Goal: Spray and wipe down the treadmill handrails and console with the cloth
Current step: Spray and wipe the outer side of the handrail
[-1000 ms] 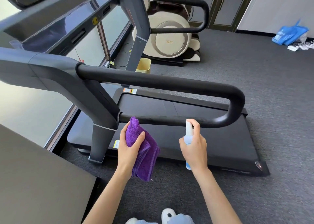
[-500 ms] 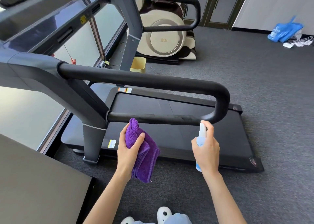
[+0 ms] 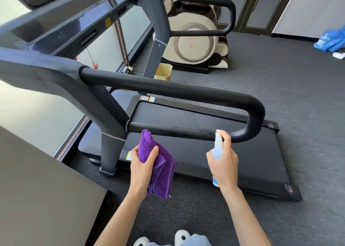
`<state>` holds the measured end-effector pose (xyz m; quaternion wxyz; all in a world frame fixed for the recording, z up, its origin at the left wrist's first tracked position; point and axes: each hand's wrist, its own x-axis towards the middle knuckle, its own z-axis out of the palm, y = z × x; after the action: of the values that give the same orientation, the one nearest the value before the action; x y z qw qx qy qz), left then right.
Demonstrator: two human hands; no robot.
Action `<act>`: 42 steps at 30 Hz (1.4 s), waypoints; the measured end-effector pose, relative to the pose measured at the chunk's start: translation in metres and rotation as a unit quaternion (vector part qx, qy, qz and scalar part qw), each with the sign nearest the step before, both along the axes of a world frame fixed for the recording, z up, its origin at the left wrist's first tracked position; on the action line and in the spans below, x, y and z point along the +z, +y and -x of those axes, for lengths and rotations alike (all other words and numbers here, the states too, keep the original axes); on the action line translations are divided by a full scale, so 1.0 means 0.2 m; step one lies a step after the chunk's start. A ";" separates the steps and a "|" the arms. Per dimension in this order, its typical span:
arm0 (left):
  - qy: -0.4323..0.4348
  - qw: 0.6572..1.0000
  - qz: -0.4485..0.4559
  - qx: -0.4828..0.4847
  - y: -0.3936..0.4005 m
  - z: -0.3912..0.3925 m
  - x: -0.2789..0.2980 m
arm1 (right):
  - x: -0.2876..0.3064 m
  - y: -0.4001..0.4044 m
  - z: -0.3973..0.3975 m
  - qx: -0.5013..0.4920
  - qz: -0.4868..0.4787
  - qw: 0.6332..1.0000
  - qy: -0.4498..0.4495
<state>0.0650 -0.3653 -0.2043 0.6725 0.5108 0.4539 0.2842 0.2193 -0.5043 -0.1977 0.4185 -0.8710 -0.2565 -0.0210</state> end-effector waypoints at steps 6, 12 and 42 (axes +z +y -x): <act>-0.024 0.992 -0.116 0.053 0.17 0.05 0.06 | 0.01 0.11 0.06 0.036 0.002 0.999 0.007; 0.009 0.949 -0.314 -0.006 0.43 -0.15 0.09 | 0.02 0.17 0.06 0.040 0.004 0.999 0.005; 0.306 0.679 -0.612 -0.266 0.73 -0.27 -0.20 | 0.00 0.26 0.05 0.052 0.005 0.998 0.035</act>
<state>0.1189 -0.2199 -0.2452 0.0805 0.9662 0.2040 0.1358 0.2098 -0.4515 -0.1977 0.4229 -0.8588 -0.2873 0.0325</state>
